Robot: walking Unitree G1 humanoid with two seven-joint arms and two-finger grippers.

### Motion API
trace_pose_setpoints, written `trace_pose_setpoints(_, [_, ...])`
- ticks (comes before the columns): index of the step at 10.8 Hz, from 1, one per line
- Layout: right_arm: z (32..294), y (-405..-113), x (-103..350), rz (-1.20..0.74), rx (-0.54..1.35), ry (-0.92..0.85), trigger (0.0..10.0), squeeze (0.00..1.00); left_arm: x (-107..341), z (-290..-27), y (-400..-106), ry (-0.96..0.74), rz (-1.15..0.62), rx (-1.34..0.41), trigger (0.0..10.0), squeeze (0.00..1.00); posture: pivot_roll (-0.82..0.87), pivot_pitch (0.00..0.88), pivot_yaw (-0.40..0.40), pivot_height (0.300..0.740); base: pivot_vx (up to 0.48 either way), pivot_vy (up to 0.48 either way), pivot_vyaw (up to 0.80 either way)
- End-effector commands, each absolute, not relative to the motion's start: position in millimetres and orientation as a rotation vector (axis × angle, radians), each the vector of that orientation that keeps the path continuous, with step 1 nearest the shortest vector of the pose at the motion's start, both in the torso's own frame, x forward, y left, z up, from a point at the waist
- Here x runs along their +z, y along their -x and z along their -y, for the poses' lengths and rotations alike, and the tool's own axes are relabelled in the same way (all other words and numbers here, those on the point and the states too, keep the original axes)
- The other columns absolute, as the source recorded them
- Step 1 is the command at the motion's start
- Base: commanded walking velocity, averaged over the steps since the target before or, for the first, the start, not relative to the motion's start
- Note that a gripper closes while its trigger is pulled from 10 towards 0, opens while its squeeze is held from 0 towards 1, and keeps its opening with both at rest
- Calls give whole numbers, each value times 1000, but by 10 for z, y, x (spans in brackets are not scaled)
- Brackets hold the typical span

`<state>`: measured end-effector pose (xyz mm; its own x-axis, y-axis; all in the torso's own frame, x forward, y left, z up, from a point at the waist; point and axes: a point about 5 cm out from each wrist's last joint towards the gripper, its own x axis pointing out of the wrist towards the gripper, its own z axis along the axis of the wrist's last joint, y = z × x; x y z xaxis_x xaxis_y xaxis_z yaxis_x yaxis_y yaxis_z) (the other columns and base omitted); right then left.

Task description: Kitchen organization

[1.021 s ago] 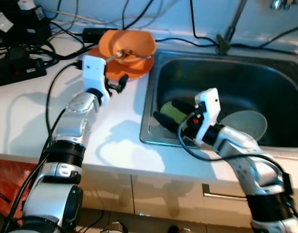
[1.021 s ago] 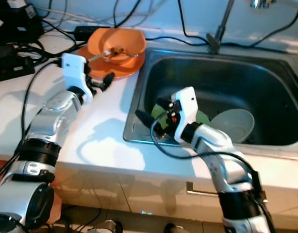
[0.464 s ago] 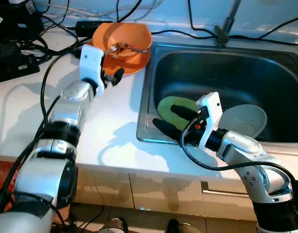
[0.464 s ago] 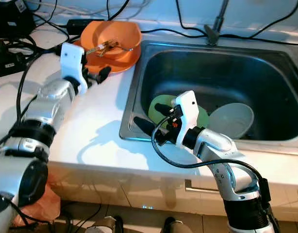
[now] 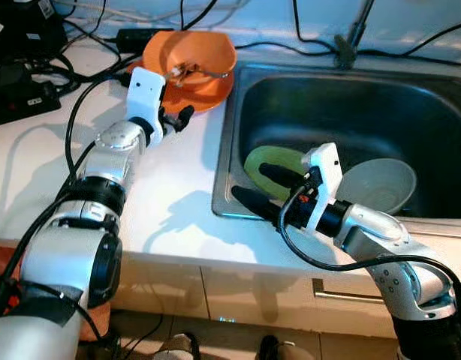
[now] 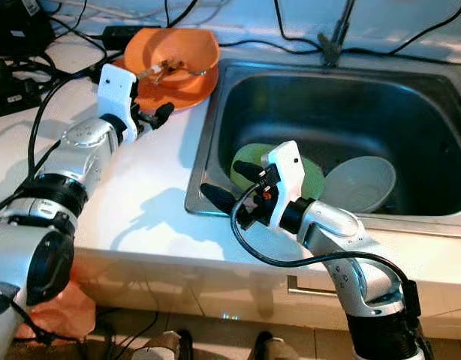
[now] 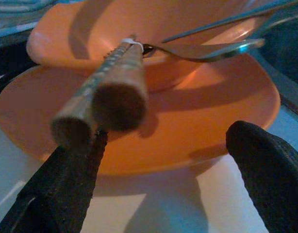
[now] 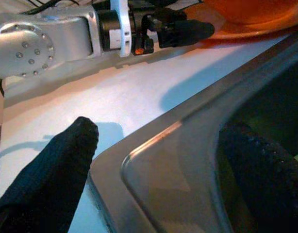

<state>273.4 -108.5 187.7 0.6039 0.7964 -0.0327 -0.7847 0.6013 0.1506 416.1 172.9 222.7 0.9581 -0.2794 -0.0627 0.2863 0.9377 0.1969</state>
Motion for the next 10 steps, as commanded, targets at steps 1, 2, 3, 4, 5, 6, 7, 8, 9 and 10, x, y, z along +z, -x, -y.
trace_pose_setpoints(1, [1072, -2690, 1880, -105, 923, -132, 10000, 0, 2191, -1695, -4169, -211, -79, -315, 10000, 0, 39, 195, 24, 740, 0, 0, 0])
trace_pose_setpoints(2, [1079, -2683, 1882, -106, 921, -132, 10000, 0, 2199, -1696, -4175, -203, -88, -319, 10000, 0, 39, 195, 24, 740, 0, 0, 0])
trace_pose_setpoints(3, [1090, -2679, 1882, -106, 920, -132, 10000, 0, 2208, -1691, -4178, -193, -95, -327, 10000, 0, 39, 195, 24, 740, 0, 0, 0])
trace_pose_setpoints(4, [1090, -2682, 1880, -106, 919, -131, 10000, 0, 2200, -1706, -4174, -211, -114, -346, 10000, 0, 34, 194, 27, 740, 0, 0, 0])
trace_pose_setpoints(5, [1090, -2683, 1878, -106, 917, -129, 10000, 0, 2195, -1729, -4173, -198, -136, -350, 10000, 0, 33, 194, 28, 740, 0, 0, 0])
trace_pose_setpoints(6, [1088, -2680, 1874, -107, 916, -125, 10000, 0, 2183, -1769, -4170, -179, -160, -342, 10000, 0, 33, 193, 30, 740, 0, 0, 0])
trace_pose_setpoints(7, [1086, -2676, 1872, -106, 916, -123, 10000, 0, 2167, -1817, -4166, -141, -189, -318, 10000, 0, 31, 193, 32, 740, 0, 0, 0])
trace_pose_setpoints(8, [1084, -2677, 1872, -104, 915, -121, 10000, 0, 2165, -1868, -4165, -95, -200, -287, 10000, 0, 29, 193, 32, 740, 0, 0, 0])
trace_pose_setpoints(9, [1085, -2677, 1874, -103, 914, -120, 10000, 0, 2157, -1903, -4160, -53, -216, -269, 10000, 0, 25, 193, 31, 740, 0, 0, 0])
trace_pose_setpoints(10, [1089, -2676, 1873, -104, 914, -119, 10000, 0, 2130, -1917, -4149, -51, -247, -280, 10000, 0, 23, 195, 29, 740, 0, 0, 0])
